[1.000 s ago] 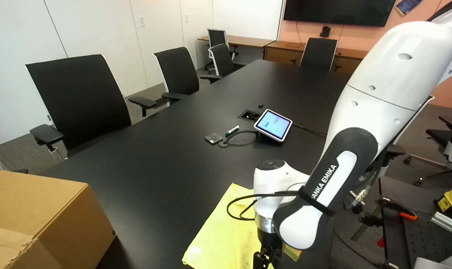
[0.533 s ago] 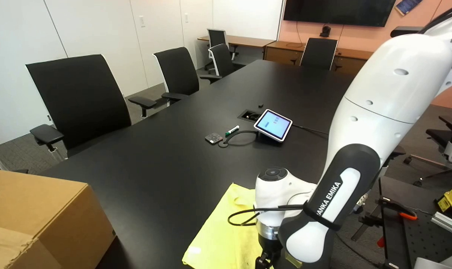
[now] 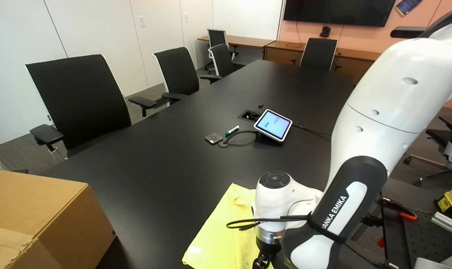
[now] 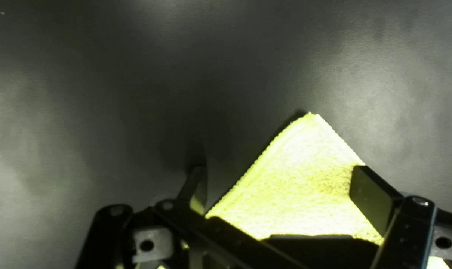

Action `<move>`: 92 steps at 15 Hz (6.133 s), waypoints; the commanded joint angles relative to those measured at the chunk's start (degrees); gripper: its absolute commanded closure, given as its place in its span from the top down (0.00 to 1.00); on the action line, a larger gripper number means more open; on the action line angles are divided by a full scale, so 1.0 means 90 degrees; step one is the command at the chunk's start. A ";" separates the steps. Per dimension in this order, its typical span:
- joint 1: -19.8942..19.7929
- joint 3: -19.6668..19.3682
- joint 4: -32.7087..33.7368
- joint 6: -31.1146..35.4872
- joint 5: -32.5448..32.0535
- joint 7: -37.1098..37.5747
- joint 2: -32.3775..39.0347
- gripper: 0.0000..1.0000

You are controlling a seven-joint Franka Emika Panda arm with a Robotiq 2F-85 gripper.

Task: Fold the yellow towel

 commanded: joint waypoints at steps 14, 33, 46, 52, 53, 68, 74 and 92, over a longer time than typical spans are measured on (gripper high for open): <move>0.0562 -0.0391 0.0477 -0.0102 -0.0350 0.0568 0.0127 0.29; 0.0702 -0.0688 0.1927 -0.1921 -0.1453 0.1171 -0.0350 0.06; 0.1138 -0.0658 0.4688 -0.2992 -0.2530 0.0512 0.1367 0.06; 0.1337 -0.0646 0.5597 -0.3039 -0.2653 0.0474 0.1670 0.34; 0.1378 -0.0648 0.5718 -0.3081 -0.2642 0.0500 0.1659 0.40; 0.0163 -0.0275 0.3056 -0.5661 -0.1450 0.0737 -0.1277 1.00; -0.0796 0.0061 0.1181 -0.6129 -0.0024 0.0523 -0.2850 1.00; -0.2287 -0.0885 -0.2533 -0.6122 -0.0891 -0.2547 -0.8060 1.00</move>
